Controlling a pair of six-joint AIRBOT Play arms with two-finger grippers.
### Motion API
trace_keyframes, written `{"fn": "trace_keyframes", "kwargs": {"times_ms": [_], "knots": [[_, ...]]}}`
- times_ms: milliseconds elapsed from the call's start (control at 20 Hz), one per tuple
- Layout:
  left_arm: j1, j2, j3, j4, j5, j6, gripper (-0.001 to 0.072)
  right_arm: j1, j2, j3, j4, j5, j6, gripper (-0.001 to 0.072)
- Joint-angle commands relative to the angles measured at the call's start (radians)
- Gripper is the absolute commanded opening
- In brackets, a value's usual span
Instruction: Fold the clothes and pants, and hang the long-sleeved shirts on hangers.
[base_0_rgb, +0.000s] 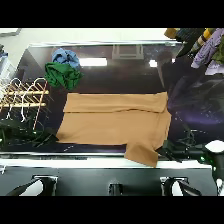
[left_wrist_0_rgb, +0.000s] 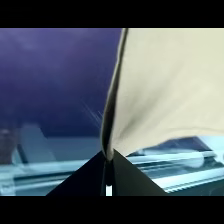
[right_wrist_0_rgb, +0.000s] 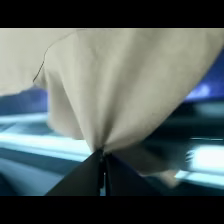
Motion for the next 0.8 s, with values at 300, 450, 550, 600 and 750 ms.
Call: {"fn": "trace_keyframes", "kwargs": {"times_ms": [300, 450, 550, 600, 750], "knots": [[-0.061, 0.117, 0.092, -0.006, -0.094, -0.080, 0.0013, 0.000, 0.203, 0.121, 0.038, -0.022, 0.100, 0.0027], [-0.117, 0.035, 0.230, -0.005, -0.181, -0.110, 0.0013, 0.035, -0.063, 0.255, 0.088, -0.121, -0.018, 0.0027], [-0.151, -0.052, 0.326, -0.005, -0.201, -0.123, 0.0013, 0.164, -0.250, 0.378, 0.061, -0.204, -0.052, 0.0027], [-0.165, -0.097, 0.372, -0.005, -0.208, -0.129, 0.0013, 0.222, -0.343, 0.446, 0.035, -0.259, -0.027, 0.0027], [-0.206, -0.229, 0.514, -0.005, -0.231, -0.137, 0.0013, 0.282, -0.546, 0.631, 0.023, -0.359, 0.056, 0.0027]]}}
